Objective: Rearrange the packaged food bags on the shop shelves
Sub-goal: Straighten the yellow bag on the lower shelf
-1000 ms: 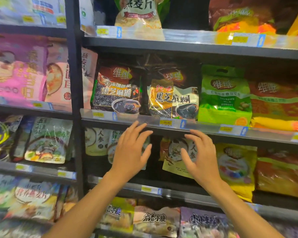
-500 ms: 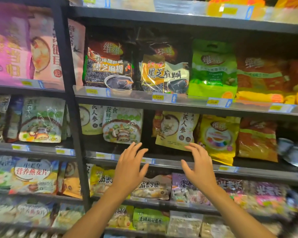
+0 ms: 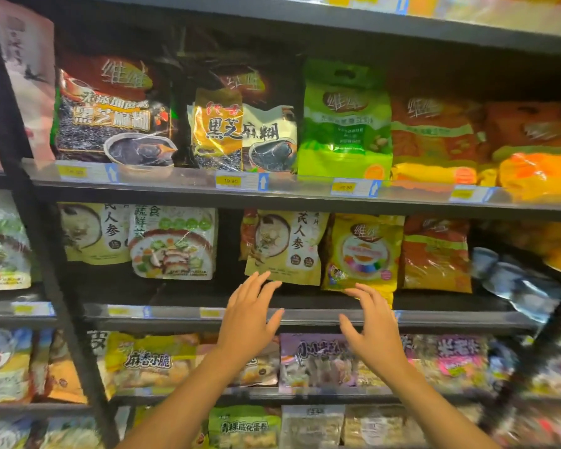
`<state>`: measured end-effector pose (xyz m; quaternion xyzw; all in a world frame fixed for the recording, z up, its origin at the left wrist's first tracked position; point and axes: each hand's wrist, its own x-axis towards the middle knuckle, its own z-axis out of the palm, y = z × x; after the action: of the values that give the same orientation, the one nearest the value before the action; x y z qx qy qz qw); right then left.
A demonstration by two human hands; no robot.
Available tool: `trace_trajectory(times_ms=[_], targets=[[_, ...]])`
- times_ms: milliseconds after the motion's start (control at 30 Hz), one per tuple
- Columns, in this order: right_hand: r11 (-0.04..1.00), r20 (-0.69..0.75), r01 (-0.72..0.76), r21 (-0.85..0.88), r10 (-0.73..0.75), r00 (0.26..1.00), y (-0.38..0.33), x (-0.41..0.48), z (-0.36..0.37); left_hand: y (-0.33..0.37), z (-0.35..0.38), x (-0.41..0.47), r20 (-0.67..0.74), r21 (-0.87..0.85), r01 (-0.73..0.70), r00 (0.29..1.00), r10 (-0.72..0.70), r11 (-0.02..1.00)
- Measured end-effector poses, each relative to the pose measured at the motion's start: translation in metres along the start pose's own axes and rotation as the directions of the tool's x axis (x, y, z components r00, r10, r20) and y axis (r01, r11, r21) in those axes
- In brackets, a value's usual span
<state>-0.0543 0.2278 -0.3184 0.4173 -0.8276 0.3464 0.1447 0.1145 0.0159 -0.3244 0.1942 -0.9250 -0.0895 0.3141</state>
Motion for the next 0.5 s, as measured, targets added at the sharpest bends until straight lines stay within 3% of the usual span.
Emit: trace_trajectory(times_ms=[233, 500], targets=[[0.999, 0.044, -0.03, 0.044, 0.028, 0.999, 0.045, 0.038, 0.013, 0.01, 0.04, 0.053, 0.042, -0.023, 0.061, 0.997, -0.06, 0.998], [0.988, 0.15, -0.013, 0.154, -0.01, 0.989, 0.071, 0.094, 0.039, -0.004, 0.07, 0.102, 0.103, 0.113, 0.271, 0.954, -0.282, 0.956]])
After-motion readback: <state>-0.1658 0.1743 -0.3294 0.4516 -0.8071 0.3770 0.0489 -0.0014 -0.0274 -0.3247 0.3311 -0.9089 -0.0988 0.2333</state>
